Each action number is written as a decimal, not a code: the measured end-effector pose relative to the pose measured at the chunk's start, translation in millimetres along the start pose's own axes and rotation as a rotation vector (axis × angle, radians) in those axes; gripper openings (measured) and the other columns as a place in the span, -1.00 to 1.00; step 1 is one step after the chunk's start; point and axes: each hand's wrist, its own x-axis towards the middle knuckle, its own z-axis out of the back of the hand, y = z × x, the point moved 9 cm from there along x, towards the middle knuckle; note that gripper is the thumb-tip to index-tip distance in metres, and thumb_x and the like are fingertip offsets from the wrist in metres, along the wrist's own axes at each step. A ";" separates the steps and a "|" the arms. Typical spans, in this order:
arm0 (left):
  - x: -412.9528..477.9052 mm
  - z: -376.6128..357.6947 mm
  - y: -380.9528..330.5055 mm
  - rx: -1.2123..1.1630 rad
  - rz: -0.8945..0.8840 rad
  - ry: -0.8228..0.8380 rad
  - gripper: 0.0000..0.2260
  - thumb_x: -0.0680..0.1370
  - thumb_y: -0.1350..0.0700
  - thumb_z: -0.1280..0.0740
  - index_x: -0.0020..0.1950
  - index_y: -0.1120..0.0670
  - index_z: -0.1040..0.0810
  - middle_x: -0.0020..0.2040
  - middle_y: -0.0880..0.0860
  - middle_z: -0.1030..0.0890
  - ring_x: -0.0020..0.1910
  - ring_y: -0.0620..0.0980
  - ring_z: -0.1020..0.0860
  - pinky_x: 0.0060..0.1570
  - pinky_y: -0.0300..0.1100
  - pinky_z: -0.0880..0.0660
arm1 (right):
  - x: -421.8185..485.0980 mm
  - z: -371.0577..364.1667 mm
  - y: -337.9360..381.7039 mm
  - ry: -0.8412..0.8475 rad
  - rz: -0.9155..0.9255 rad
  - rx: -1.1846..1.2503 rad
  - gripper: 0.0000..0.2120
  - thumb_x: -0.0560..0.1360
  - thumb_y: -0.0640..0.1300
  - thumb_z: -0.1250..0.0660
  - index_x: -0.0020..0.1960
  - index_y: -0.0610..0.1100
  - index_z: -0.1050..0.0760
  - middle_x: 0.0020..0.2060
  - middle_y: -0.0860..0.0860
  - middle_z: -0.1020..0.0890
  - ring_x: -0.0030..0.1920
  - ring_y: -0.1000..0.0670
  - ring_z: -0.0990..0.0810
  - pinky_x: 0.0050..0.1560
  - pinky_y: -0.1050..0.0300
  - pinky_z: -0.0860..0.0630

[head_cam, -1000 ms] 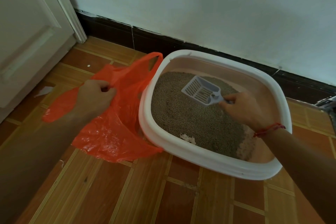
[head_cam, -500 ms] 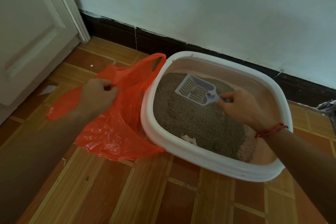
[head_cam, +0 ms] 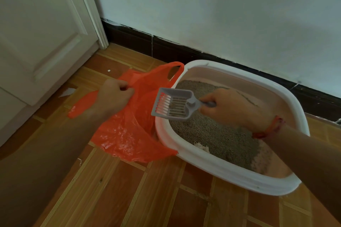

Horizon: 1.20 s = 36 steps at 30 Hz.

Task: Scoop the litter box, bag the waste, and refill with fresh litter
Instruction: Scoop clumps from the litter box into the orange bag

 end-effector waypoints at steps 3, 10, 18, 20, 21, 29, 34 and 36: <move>-0.8 5.2 2.9 -0.046 0.044 0.004 -0.79 0.57 0.17 -0.31 -0.04 0.31 -0.63 -0.16 0.28 -0.67 -0.22 0.26 -0.64 -0.24 0.15 -0.59 | 23.9 -6.1 21.2 -0.014 0.014 -0.138 -0.76 0.58 0.06 -0.22 -0.01 0.01 -0.64 -0.39 0.08 -0.60 -0.44 0.10 -0.54 -0.44 0.20 -0.46; -3.5 13.4 7.2 -0.116 0.086 -0.012 -0.82 0.57 0.21 -0.31 -0.05 0.30 -0.64 -0.17 0.30 -0.66 -0.36 0.09 -0.57 -0.32 0.11 -0.57 | 57.4 -14.1 92.8 -0.089 0.125 -0.456 -0.86 0.54 -0.06 -0.31 -0.01 -0.13 -0.54 -0.25 -0.03 -0.55 -0.24 -0.06 -0.58 -0.20 0.03 -0.59; -4.7 22.7 18.3 -0.145 0.095 -0.073 -0.82 0.55 0.24 -0.30 -0.14 0.33 -0.62 -0.19 0.34 -0.63 -0.38 0.07 -0.51 -0.34 -0.06 -0.49 | 60.2 -27.4 146.2 -0.100 0.200 -0.588 -0.83 0.55 -0.10 -0.26 -0.03 -0.21 -0.52 -0.27 -0.09 -0.48 -0.16 -0.15 -0.58 -0.23 0.03 -0.41; -4.5 24.3 20.6 -0.143 0.097 -0.081 -0.81 0.55 0.24 -0.30 -0.12 0.36 -0.60 -0.17 0.36 -0.61 -0.36 0.09 -0.50 -0.34 -0.02 -0.51 | 59.8 -30.3 151.5 -0.110 0.215 -0.613 -0.83 0.54 -0.09 -0.29 -0.06 -0.21 -0.52 -0.33 -0.07 -0.39 -0.23 -0.12 -0.52 -0.24 0.04 -0.44; -4.5 24.9 21.7 -0.142 0.101 -0.083 -0.80 0.55 0.23 -0.30 -0.11 0.37 -0.59 -0.16 0.36 -0.61 -0.35 0.10 -0.51 -0.34 0.03 -0.53 | 59.9 -30.8 152.0 -0.120 0.216 -0.619 -0.84 0.54 -0.10 -0.30 -0.07 -0.20 -0.52 -0.35 -0.06 -0.38 -0.24 -0.12 -0.51 -0.25 0.04 -0.44; -5.9 24.1 16.9 -0.105 0.093 -0.077 -0.80 0.58 0.19 -0.31 -0.09 0.32 -0.63 -0.16 0.30 -0.65 -0.31 0.21 -0.57 -0.22 0.17 -0.58 | 61.6 -28.1 138.8 -0.153 0.187 -0.581 -0.87 0.57 -0.15 -0.25 -0.07 -0.19 -0.52 -0.46 -0.01 -0.30 -0.31 -0.07 -0.45 -0.27 0.04 -0.45; -8.5 22.7 12.4 -0.105 0.092 -0.084 -0.82 0.58 0.20 -0.30 -0.10 0.26 -0.66 -0.18 0.25 -0.67 -0.34 0.08 -0.55 -0.23 0.12 -0.60 | 51.1 -19.7 101.9 -0.132 0.117 -0.460 -0.85 0.54 -0.07 -0.27 -0.02 -0.14 -0.54 -0.30 -0.03 -0.51 -0.25 -0.06 -0.54 -0.22 0.06 -0.52; -9.5 22.2 10.0 -0.109 0.091 -0.092 -0.82 0.58 0.21 -0.30 -0.10 0.25 -0.66 -0.20 0.24 -0.67 -0.36 0.06 -0.55 -0.25 0.08 -0.60 | 43.9 -16.7 83.6 -0.124 0.098 -0.412 -0.82 0.53 -0.02 -0.27 0.01 -0.11 -0.55 -0.23 -0.02 -0.57 -0.22 -0.06 -0.58 -0.15 0.01 -0.60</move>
